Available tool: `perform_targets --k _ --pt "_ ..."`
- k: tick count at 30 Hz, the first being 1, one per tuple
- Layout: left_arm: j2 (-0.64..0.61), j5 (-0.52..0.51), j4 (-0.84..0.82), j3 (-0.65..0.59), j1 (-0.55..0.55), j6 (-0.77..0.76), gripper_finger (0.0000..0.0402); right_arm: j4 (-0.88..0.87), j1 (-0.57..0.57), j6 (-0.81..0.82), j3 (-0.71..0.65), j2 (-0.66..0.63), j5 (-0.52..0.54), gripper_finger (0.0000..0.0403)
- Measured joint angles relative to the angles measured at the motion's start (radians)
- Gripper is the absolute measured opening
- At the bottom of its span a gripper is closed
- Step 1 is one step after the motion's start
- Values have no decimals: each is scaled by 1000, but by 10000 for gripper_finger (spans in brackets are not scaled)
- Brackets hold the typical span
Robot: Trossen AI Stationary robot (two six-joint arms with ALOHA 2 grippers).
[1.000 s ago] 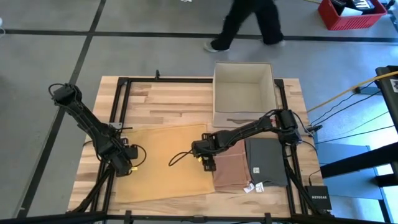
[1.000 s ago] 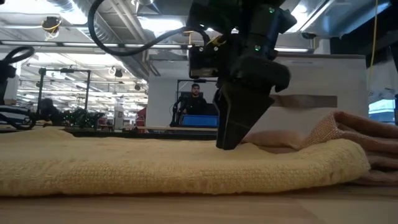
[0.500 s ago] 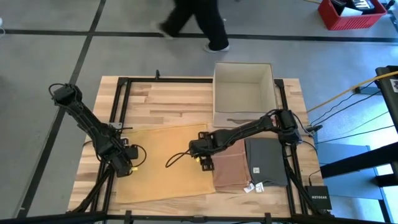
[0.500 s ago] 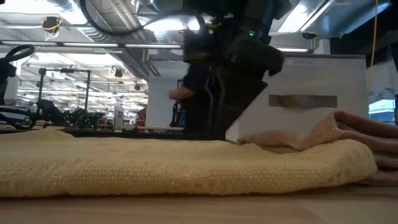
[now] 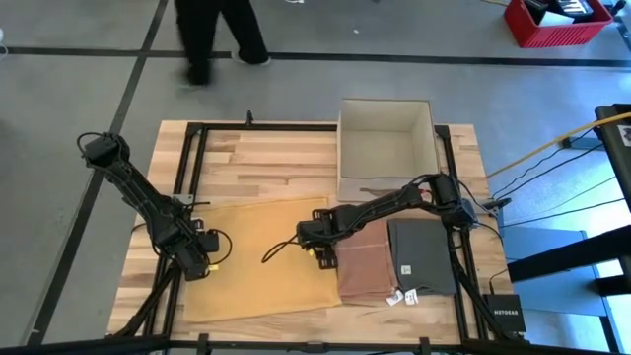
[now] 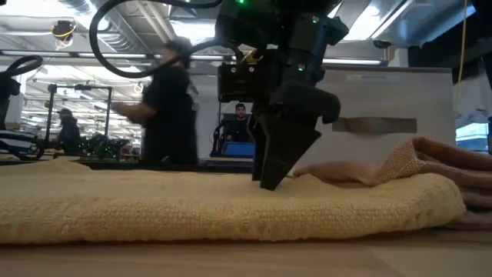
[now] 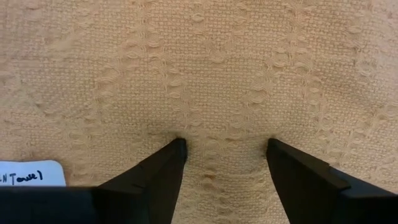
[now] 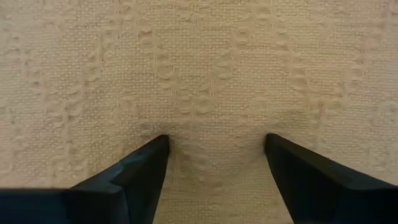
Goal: Fold towel
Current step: Fold the yellow towel
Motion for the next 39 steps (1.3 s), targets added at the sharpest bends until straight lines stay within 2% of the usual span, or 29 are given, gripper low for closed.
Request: perform_targets --k 4,10,14,17,20,24,34,39 --pt "1 5 -4 0 0 -2 183 -15 0 5 -1 1 1 215" --pt "2 18 3 0 0 -7 74 -22 0 5 -2 2 19 99" --pt "2 21 4 0 0 -3 13 -23 -1 2 -3 2 27 39" --pt "2 19 3 0 0 -4 11 -23 -1 5 -3 2 28 14" --pt "2 10 4 -1 -1 -7 28 -22 -1 5 -4 2 27 8" --pt "2 5 9 -2 -1 14 57 -16 -1 22 -4 2 41 45" --pt "-10 29 22 17 3 44 182 -36 -3 18 2 -52 43 236" --pt "-48 29 -48 86 2 -13 202 -115 0 -12 82 -117 33 281"
